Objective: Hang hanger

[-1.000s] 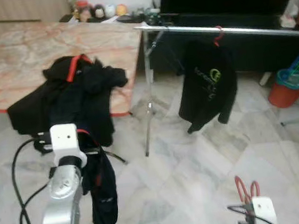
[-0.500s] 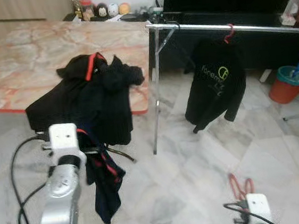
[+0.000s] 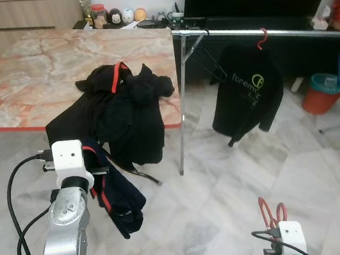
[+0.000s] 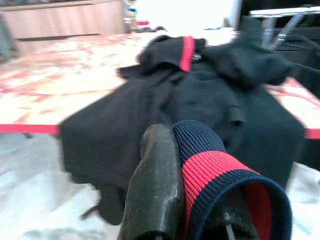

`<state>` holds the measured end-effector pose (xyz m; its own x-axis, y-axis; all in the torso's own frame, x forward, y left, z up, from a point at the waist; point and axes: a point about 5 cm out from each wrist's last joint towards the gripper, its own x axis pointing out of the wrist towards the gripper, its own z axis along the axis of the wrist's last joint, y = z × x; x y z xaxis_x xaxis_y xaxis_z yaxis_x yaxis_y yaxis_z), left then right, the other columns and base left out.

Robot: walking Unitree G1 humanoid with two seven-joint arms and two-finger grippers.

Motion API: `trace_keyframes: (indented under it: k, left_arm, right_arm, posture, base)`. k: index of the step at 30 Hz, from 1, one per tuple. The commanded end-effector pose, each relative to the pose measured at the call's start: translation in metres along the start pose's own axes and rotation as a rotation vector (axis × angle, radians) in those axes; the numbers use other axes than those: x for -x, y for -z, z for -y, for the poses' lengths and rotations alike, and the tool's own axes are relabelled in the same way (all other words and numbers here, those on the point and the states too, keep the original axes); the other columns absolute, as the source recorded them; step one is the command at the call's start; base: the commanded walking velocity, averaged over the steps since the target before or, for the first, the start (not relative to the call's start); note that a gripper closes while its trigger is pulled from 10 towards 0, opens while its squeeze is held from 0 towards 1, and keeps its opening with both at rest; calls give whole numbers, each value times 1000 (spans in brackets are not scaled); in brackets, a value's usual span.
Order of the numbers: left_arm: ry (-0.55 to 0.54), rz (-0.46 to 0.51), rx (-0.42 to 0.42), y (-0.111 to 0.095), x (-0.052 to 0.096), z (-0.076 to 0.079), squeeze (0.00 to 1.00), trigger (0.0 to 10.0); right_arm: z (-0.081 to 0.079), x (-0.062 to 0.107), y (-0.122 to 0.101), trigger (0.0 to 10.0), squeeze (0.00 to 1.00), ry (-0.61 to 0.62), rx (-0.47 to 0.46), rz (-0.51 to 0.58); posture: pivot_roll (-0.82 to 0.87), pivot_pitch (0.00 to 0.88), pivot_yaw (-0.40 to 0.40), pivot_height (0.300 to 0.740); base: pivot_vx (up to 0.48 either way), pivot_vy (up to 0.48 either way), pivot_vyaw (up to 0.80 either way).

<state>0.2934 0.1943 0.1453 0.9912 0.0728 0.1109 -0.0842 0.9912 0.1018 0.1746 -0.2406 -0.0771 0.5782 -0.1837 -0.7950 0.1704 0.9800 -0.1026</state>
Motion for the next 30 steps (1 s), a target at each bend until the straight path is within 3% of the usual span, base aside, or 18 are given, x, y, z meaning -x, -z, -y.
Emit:
trace_keyframes:
  k: [1, 30]
  left_arm:
    - [6, 18, -5, -6, -1, 0, 0, 10000]
    - [12, 23, -3, -8, -1, 2, 0, 10000]
  right_arm:
    - [1, 0, -3, 10000, 0, 5, -2, 10]
    - [1, -1, -4, 10000, 0, 3, 0, 9]
  posture:
    - [68, 0, -62, 740]
    - [71, 0, -64, 740]
  base:
    - [0, 266, 0]
    - [0, 270, 0]
